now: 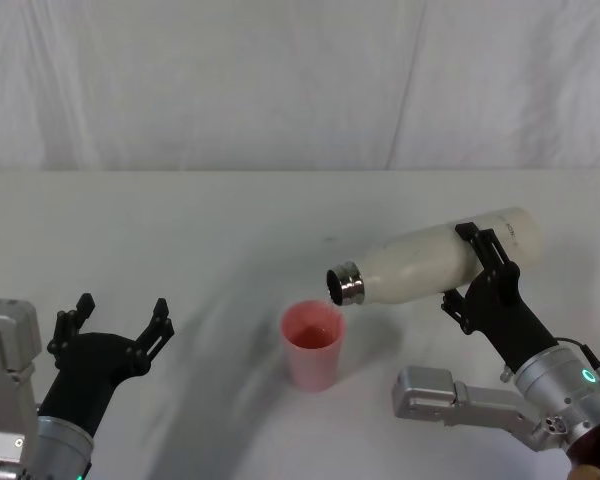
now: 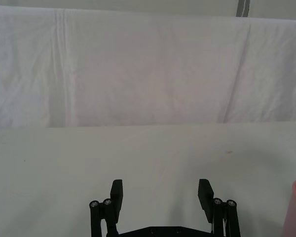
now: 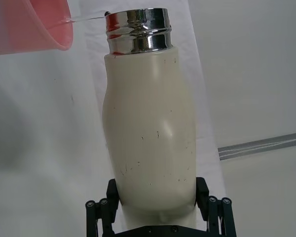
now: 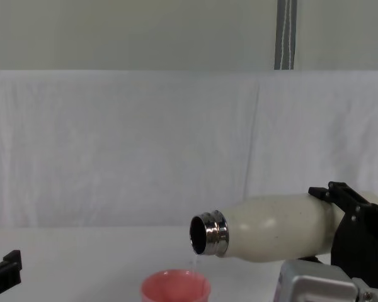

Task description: Grasp the thermos with one hand and pour water into the cup lid.

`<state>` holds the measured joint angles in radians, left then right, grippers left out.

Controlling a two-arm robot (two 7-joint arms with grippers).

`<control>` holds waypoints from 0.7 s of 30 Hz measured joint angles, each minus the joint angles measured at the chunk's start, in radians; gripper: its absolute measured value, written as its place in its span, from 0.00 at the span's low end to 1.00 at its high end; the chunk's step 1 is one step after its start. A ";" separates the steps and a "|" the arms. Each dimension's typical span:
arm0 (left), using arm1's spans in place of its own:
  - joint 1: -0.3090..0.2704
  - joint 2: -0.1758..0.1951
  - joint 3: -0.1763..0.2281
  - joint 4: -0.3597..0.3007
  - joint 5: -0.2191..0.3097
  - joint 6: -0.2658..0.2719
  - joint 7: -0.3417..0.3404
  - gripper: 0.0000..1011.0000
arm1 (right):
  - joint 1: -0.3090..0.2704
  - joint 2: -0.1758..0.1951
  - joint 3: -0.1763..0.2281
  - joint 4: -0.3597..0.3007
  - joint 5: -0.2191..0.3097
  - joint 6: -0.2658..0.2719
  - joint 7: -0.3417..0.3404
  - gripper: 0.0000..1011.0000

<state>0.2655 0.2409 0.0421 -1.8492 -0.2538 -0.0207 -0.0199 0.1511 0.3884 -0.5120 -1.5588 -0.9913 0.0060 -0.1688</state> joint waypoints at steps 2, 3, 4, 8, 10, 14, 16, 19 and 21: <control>0.000 0.000 0.000 0.000 0.000 0.000 0.000 0.99 | 0.000 0.000 0.000 0.000 0.000 0.000 0.000 0.95; 0.000 0.000 0.000 0.000 0.000 0.000 0.000 0.99 | 0.000 0.000 0.000 0.000 -0.001 0.000 0.000 0.95; 0.000 0.000 0.000 0.000 0.000 0.000 0.000 0.99 | 0.000 0.000 0.000 -0.001 -0.001 0.000 0.000 0.95; 0.000 0.000 0.000 0.000 0.000 0.000 0.000 0.99 | 0.000 0.001 0.000 -0.001 -0.001 0.000 0.000 0.95; 0.000 0.000 0.000 0.000 0.000 0.000 0.000 0.99 | 0.000 0.001 0.000 -0.001 -0.001 0.000 0.000 0.95; 0.000 0.000 0.000 0.000 0.000 0.000 0.000 0.99 | 0.000 0.001 0.000 -0.001 -0.002 0.001 0.000 0.95; 0.000 0.000 0.000 0.000 0.000 0.000 0.000 0.99 | 0.000 0.001 0.000 -0.001 -0.002 0.001 0.000 0.95; 0.000 0.000 0.000 0.000 0.000 0.000 0.000 0.99 | 0.000 0.001 0.000 -0.001 -0.002 0.001 0.000 0.95; 0.000 0.000 0.000 0.000 0.000 0.000 0.000 0.99 | 0.000 0.001 0.000 -0.001 -0.002 0.001 0.000 0.95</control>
<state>0.2655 0.2410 0.0421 -1.8492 -0.2538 -0.0207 -0.0199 0.1516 0.3889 -0.5122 -1.5599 -0.9932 0.0068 -0.1690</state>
